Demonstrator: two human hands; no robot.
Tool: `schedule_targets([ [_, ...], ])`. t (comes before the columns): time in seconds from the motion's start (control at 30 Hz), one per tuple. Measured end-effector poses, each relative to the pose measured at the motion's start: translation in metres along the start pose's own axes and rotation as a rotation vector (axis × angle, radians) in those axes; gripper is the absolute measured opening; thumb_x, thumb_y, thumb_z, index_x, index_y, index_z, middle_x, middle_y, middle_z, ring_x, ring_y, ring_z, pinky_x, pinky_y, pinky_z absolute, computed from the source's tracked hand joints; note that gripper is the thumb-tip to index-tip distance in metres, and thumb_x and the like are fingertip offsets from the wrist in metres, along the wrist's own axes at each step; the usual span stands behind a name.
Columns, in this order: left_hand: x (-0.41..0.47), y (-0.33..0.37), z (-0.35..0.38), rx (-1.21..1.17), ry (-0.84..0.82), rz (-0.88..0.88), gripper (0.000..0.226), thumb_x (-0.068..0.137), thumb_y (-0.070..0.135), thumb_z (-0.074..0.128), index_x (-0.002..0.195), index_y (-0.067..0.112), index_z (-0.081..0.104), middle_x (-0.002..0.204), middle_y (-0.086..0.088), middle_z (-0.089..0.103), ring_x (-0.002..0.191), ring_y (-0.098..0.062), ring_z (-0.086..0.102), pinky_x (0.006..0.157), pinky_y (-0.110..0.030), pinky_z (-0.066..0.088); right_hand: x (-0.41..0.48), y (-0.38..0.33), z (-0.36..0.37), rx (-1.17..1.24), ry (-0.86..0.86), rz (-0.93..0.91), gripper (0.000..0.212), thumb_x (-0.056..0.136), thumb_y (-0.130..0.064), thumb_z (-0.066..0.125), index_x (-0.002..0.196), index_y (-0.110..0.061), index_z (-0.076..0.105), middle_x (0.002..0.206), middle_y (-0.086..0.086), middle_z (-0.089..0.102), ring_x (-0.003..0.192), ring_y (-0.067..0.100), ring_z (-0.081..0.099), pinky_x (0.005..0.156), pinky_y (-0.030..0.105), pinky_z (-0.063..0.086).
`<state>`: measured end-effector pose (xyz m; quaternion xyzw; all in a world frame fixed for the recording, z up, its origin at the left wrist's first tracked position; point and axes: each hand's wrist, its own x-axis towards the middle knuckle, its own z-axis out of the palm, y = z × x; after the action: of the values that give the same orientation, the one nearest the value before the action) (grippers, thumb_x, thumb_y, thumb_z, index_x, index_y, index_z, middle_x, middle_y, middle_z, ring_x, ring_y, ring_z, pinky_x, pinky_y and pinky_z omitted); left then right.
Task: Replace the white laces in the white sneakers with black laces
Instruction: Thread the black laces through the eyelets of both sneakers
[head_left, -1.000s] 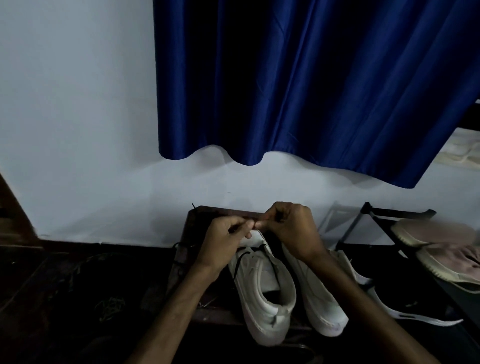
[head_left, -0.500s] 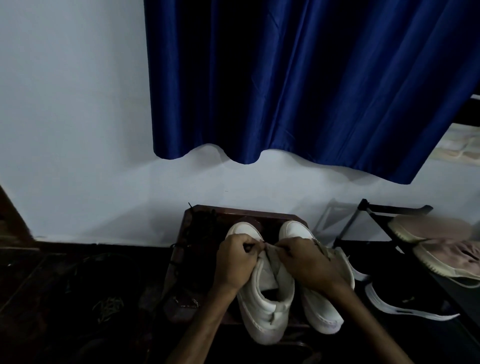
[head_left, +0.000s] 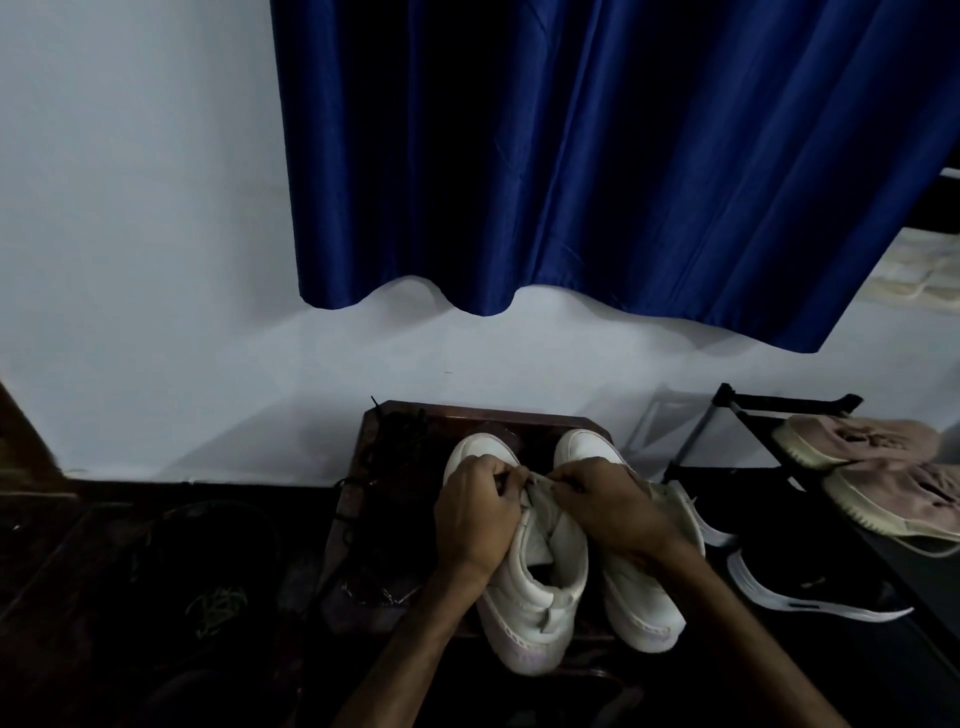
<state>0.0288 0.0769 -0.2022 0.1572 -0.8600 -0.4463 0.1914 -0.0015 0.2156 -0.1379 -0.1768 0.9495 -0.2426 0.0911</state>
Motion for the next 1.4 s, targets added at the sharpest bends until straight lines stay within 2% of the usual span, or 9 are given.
schedule_targets([
  [0.13,-0.001,0.005,0.000,0.020,0.001,-0.025,0.026,0.090,0.046,0.059,0.086,0.022,0.069,0.089,0.008,0.071,0.086,-0.011,0.066,0.067,-0.026,0.045,0.000,0.002,0.002,0.002,0.011,0.001,0.024,0.094,-0.030,0.055,0.098,-0.017,0.075,0.090,0.007,0.073,0.088,0.017,0.065,0.082,0.034,0.051],
  [0.37,-0.004,0.009,-0.002,-0.024,0.019,-0.074,0.025,0.090,0.047,0.061,0.085,0.024,0.070,0.087,0.009,0.072,0.085,-0.011,0.066,0.067,-0.025,0.044,-0.001,0.000,0.002,-0.002,0.016,-0.007,0.024,0.095,-0.027,0.054,0.100,-0.015,0.074,0.092,0.008,0.073,0.089,0.018,0.065,0.081,0.032,0.049],
  [0.6,-0.007,0.012,-0.003,-0.058,0.032,-0.083,0.026,0.089,0.048,0.061,0.084,0.024,0.070,0.077,0.014,0.067,0.079,-0.006,0.064,0.064,-0.023,0.040,0.000,0.001,0.003,0.000,0.021,-0.021,0.025,0.094,-0.025,0.054,0.100,-0.009,0.073,0.095,0.013,0.072,0.092,0.024,0.065,0.083,0.037,0.049],
  [0.73,-0.007,0.011,-0.003,-0.024,0.017,-0.049,0.026,0.089,0.049,0.061,0.084,0.025,0.069,0.084,0.012,0.071,0.081,-0.006,0.066,0.067,-0.025,0.047,0.000,0.001,0.003,-0.006,0.019,-0.016,0.026,0.094,-0.023,0.053,0.098,-0.006,0.072,0.091,0.016,0.071,0.090,0.026,0.064,0.080,0.038,0.049],
  [0.87,-0.007,0.009,-0.003,0.038,0.011,0.012,0.022,0.090,0.045,0.060,0.085,0.025,0.068,0.088,0.010,0.070,0.082,-0.005,0.065,0.064,-0.021,0.039,-0.001,0.001,0.003,0.008,0.020,-0.017,0.025,0.095,-0.027,0.054,0.097,-0.013,0.074,0.091,0.011,0.072,0.088,0.022,0.065,0.081,0.036,0.050],
  [0.93,-0.007,0.006,-0.001,0.065,0.019,0.059,0.022,0.092,0.043,0.059,0.088,0.023,0.067,0.092,0.008,0.068,0.085,-0.008,0.064,0.066,-0.021,0.041,-0.002,0.000,0.003,0.011,0.024,-0.010,0.026,0.095,-0.030,0.054,0.096,-0.014,0.074,0.089,0.009,0.072,0.088,0.021,0.065,0.081,0.035,0.050],
  [1.07,-0.006,0.006,0.004,0.126,0.036,0.117,0.025,0.094,0.038,0.056,0.094,0.015,0.067,0.099,0.001,0.065,0.094,-0.017,0.062,0.076,-0.030,0.045,-0.003,-0.003,0.002,0.017,0.022,-0.011,0.026,0.095,-0.028,0.054,0.097,-0.011,0.074,0.090,0.012,0.072,0.089,0.023,0.065,0.081,0.036,0.049],
  [1.4,-0.005,0.004,0.002,0.118,0.007,0.132,0.027,0.092,0.047,0.057,0.096,0.023,0.066,0.101,0.008,0.066,0.096,-0.012,0.062,0.075,-0.031,0.047,-0.004,-0.004,0.004,-0.067,0.041,-0.012,0.029,0.096,-0.032,0.052,0.099,-0.012,0.073,0.092,0.011,0.072,0.089,0.023,0.064,0.080,0.036,0.048],
])
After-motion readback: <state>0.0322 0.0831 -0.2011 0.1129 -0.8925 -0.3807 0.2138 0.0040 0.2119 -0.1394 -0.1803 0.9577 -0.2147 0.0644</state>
